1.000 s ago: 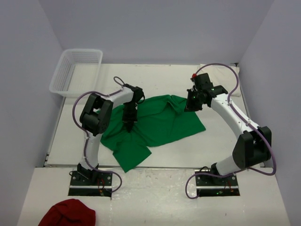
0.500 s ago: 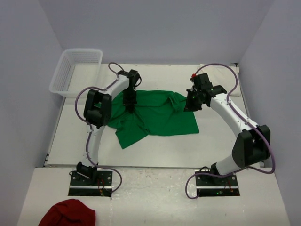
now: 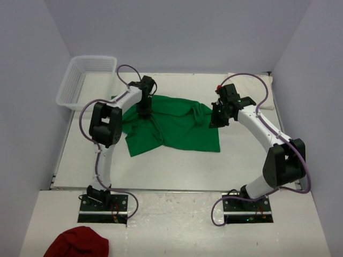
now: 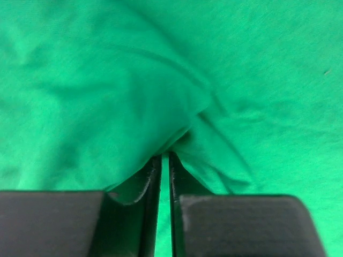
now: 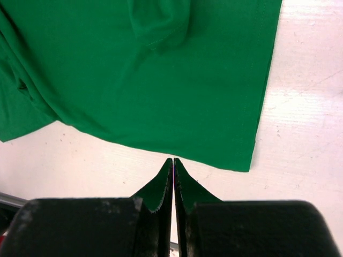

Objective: Fold and stack the t-shirts
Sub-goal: Flatten out the tshirt

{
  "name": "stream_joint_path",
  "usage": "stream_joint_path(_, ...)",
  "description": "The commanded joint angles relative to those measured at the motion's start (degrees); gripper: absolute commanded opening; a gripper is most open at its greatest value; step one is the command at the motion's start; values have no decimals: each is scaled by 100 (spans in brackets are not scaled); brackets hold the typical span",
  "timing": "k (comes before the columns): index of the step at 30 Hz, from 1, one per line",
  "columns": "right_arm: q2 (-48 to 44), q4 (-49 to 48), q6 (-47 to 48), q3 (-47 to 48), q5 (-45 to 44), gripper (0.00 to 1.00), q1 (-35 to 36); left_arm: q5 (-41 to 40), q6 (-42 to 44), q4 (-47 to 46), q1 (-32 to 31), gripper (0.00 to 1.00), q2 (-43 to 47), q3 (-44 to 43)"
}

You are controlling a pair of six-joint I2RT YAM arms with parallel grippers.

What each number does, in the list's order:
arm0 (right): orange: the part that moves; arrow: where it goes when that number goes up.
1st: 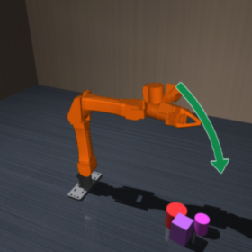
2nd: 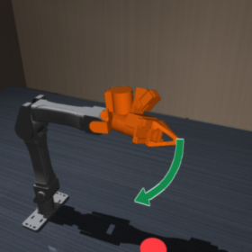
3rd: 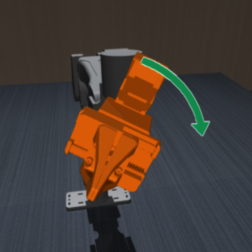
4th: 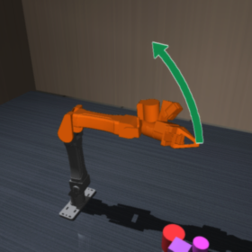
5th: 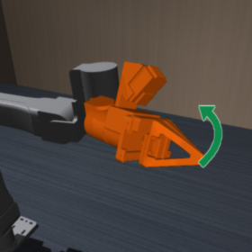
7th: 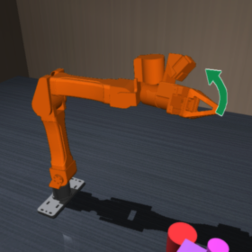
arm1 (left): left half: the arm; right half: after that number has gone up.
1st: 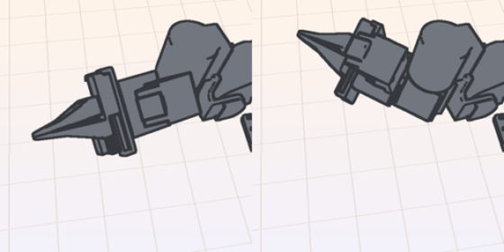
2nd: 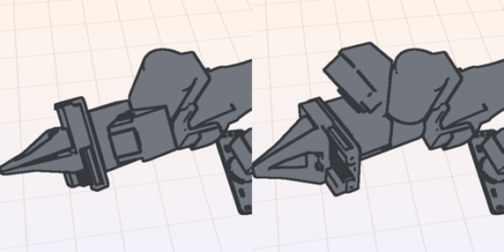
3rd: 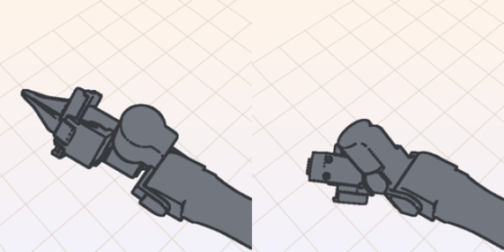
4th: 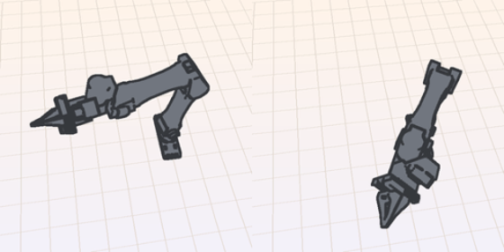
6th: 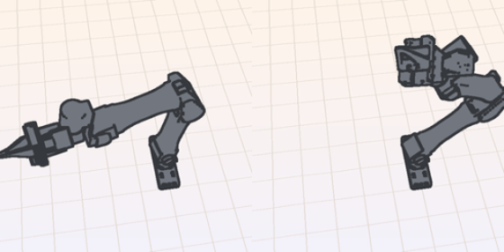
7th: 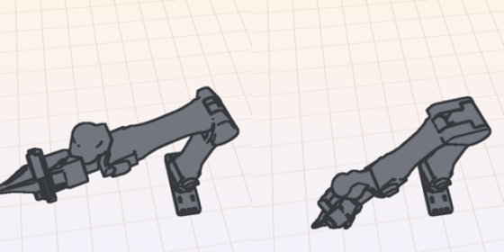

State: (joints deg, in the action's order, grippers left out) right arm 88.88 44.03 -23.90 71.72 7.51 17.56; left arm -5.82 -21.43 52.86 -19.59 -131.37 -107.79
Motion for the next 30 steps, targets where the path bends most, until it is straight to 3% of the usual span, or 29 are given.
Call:
stream_joint_path(1, -38, -149, 131, 43, 128, 2, -7, -656, -53, -1049, 8, 18, 942, 775)
stream_joint_path(2, -64, -158, 157, 61, 146, 4, -7, -709, -98, -1137, -44, 23, 1155, 933)
stream_joint_path(5, -108, -132, 219, 131, 146, 10, -7, -946, -230, -1418, -132, 27, 1991, 1601)
stream_joint_path(6, -117, -123, 245, 157, 154, 11, -7, -1086, -265, -1436, -141, 34, 2341, 1690)
stream_joint_path(9, -160, -105, 281, 237, 172, 19, -7, -1272, -370, -1533, -220, 37, 3096, 2068)
stream_joint_path(11, -196, -88, 298, 281, 198, 30, -7, -1350, -353, -1656, -316, 40, 3450, 2331)
stream_joint_path(13, -266, -26, 307, 325, 198, 43, -7, -1553, -344, -1630, -405, 58, 3934, 2455)
stream_joint_path(15, -336, 35, 281, 369, 111, 55, -7, -1440, -606, -1080, -431, 64, 4215, 2525)
stream_joint_path(16, -476, 9, 246, 377, 76, 67, -7, -1291, -956, -911, -440, 64, 4303, 2630)
stream_joint_path(19, -774, -96, 88, 403, -205, 85, -7, -789, -1572, -567, -475, 64, 4742, 3446)
stream_joint_path(22, -1099, -420, 17, 290, -390, 86, -16, -744, -1794, -637, -501, 58, 5287, 4396)
stream_joint_path(23, -1188, -500, -87, 116, -434, 86, -16, -832, -1777, -698, -510, 51, 5445, 4720)
stream_joint_path(30, -2058, -1553, -229, -1212, -391, 85, -16, -1228, -1540, -1005, -519, 39, 5692, 5698)
